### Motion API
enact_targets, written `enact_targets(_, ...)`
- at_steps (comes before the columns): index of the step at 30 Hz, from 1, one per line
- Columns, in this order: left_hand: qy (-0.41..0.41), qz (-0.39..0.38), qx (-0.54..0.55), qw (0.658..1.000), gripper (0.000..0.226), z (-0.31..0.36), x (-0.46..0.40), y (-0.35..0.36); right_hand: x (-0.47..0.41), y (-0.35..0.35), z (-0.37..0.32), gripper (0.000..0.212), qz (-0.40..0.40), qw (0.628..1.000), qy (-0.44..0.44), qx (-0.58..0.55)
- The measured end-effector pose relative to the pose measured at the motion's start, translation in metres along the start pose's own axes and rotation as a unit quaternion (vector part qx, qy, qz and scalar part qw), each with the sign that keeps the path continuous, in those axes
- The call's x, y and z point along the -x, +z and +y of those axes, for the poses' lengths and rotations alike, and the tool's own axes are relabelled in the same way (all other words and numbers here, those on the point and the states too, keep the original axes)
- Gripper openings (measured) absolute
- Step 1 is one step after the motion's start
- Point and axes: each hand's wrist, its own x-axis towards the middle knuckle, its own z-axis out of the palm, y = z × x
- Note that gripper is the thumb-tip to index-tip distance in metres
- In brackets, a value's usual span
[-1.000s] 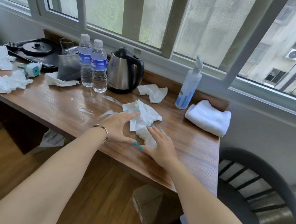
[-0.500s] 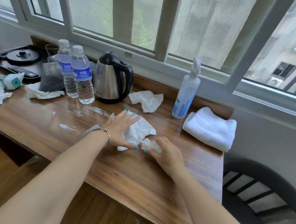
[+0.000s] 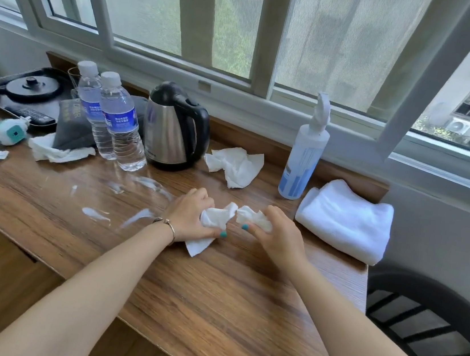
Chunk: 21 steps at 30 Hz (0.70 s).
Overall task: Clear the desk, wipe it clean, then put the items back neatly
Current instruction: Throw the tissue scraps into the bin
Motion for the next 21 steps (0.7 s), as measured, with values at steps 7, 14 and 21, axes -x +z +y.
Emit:
enact_targets(7,0.036,0.067,0.182,0.980,0.026,-0.004,-0.025,-0.010,-0.028,0.005,-0.014,0.038,0.036,0.999,0.021,-0.016)
enact_targets(14,0.016,-0.004,0.275,0.961,0.072,-0.018,-0.039,-0.027,-0.048,0.005,-0.020,0.035,0.040,0.997,0.058,-0.009)
enact_targets(21,-0.010,-0.015,0.265,0.964,0.042,-0.030,-0.047,-0.032,-0.066,0.009,-0.018,0.040,0.000,0.997,0.077,0.001)
